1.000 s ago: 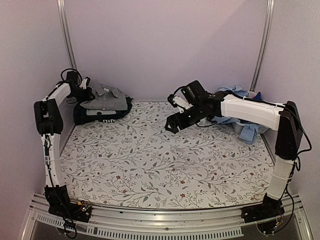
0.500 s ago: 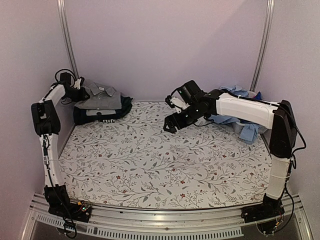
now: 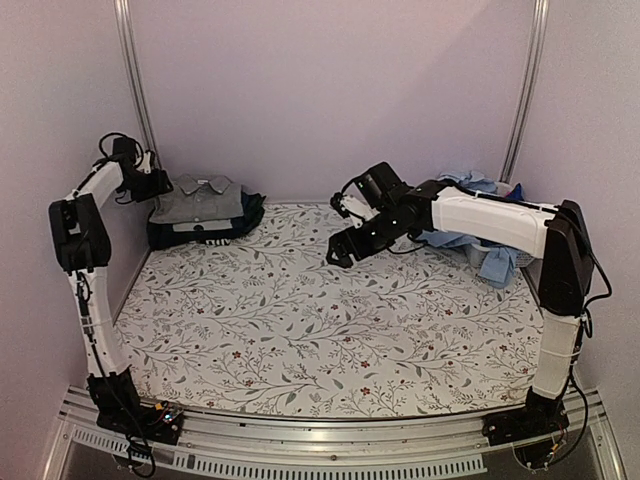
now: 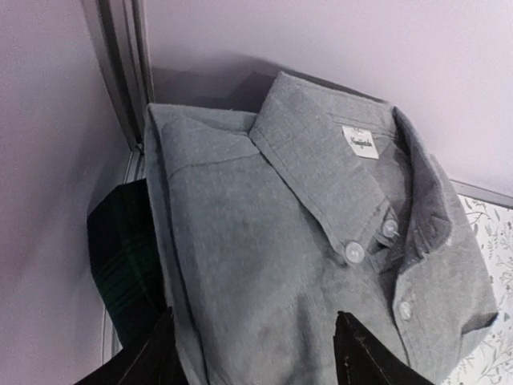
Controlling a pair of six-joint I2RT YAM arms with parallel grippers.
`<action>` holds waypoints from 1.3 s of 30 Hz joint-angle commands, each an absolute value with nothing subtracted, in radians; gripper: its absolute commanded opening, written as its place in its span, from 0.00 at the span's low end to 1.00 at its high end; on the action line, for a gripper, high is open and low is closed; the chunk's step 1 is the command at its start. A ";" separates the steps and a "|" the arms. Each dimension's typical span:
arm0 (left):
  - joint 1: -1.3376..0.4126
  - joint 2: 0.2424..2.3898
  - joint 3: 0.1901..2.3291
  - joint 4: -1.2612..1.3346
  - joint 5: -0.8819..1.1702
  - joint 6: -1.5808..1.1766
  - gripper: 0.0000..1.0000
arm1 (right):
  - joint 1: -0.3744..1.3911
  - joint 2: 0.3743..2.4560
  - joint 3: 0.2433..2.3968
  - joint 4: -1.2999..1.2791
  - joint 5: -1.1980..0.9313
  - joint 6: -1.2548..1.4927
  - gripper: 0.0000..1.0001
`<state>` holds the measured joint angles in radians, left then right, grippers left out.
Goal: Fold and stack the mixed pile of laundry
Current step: Place the rectangle-folded shirt at the corner of the board, then adjust the rectangle-folded shirt at the corner of the board.
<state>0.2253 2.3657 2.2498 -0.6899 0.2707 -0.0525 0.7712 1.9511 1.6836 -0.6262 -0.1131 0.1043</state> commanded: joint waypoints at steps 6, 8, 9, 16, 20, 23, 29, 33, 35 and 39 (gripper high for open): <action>0.196 1.966 1.804 -0.642 0.228 -0.270 0.80 | 0.765 1.893 1.588 -0.559 -0.141 0.098 0.95; 0.198 1.913 1.733 -0.636 0.246 -0.322 0.80 | 0.764 1.882 1.571 -0.549 -0.141 0.098 0.96; 0.197 1.894 1.703 -0.639 0.261 -0.342 0.79 | 0.764 1.875 1.561 -0.542 -0.141 0.098 0.96; 0.199 1.851 1.511 -0.566 0.300 -0.477 0.60 | 0.764 1.857 1.518 -0.517 -0.148 0.101 0.96; 0.200 1.889 1.494 -0.540 0.273 -0.519 0.56 | 0.764 1.838 1.494 -0.507 -0.141 0.105 0.97; 0.215 1.914 1.502 -0.510 0.248 -0.540 0.52 | 0.764 1.828 1.481 -0.508 -0.134 0.105 0.97; 0.268 1.995 1.558 -0.486 0.233 -0.545 0.37 | 0.764 1.815 1.467 -0.510 -0.123 0.116 0.97; 0.309 2.049 1.618 -0.479 0.249 -0.524 0.26 | 0.764 1.808 1.458 -0.511 -0.118 0.125 0.98; 0.325 2.086 1.667 -0.492 0.258 -0.513 0.22 | 0.764 1.806 1.457 -0.513 -0.117 0.130 0.98; 0.337 2.151 1.743 -0.519 0.267 -0.483 0.19 | 0.764 1.807 1.457 -0.516 -0.116 0.135 0.98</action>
<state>0.3183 2.1033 1.6688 -0.5163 0.2588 -0.5152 0.7708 1.8462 1.4681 -0.5232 -0.1310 0.1184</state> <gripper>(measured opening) 0.190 0.979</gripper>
